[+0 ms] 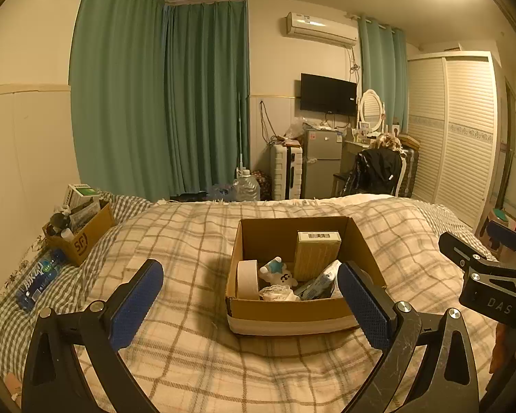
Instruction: Organize objects
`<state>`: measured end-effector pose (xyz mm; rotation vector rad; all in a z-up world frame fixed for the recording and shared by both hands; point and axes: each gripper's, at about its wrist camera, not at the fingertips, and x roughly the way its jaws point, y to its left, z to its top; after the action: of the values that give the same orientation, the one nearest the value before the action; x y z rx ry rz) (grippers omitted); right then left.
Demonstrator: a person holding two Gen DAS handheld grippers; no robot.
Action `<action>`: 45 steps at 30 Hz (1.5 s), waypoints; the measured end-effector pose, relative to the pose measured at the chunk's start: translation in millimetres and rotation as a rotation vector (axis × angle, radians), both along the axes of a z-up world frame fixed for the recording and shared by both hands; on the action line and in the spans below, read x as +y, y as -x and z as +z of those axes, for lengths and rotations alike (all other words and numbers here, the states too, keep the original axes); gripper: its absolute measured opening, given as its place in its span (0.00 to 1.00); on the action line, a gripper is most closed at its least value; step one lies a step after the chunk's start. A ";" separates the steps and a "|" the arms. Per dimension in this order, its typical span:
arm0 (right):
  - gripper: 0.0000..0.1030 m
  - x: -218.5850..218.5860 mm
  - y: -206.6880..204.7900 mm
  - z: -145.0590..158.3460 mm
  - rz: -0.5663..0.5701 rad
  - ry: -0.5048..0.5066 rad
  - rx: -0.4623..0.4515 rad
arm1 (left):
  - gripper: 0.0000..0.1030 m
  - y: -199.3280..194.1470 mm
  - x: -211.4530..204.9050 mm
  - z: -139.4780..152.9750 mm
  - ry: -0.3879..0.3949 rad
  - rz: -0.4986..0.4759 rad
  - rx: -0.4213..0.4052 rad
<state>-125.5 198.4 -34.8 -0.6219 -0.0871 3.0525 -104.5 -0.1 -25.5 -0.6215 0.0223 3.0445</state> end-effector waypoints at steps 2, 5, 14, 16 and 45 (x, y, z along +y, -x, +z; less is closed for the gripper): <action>1.00 -0.2 0.1 0.5 -0.001 -0.001 0.000 | 1.00 -0.2 0.1 -0.2 0.000 -0.001 0.000; 1.00 0.0 -0.3 1.2 -0.001 0.000 0.002 | 1.00 -0.3 0.0 -0.5 0.002 -0.001 -0.001; 1.00 -0.1 -0.4 1.8 -0.004 -0.002 -0.001 | 1.00 0.2 0.5 -0.7 -0.003 0.000 -0.007; 1.00 -0.3 -0.6 1.8 -0.005 -0.002 0.000 | 1.00 0.1 0.8 -0.8 -0.001 0.003 -0.007; 1.00 -2.3 0.4 -0.9 -0.009 0.004 -0.002 | 1.00 -3.0 4.2 -0.2 0.007 0.010 -0.014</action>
<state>-125.9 196.0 -35.7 -0.6244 -0.0784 3.0442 -101.6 4.1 -25.7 -0.6459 0.0303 3.0510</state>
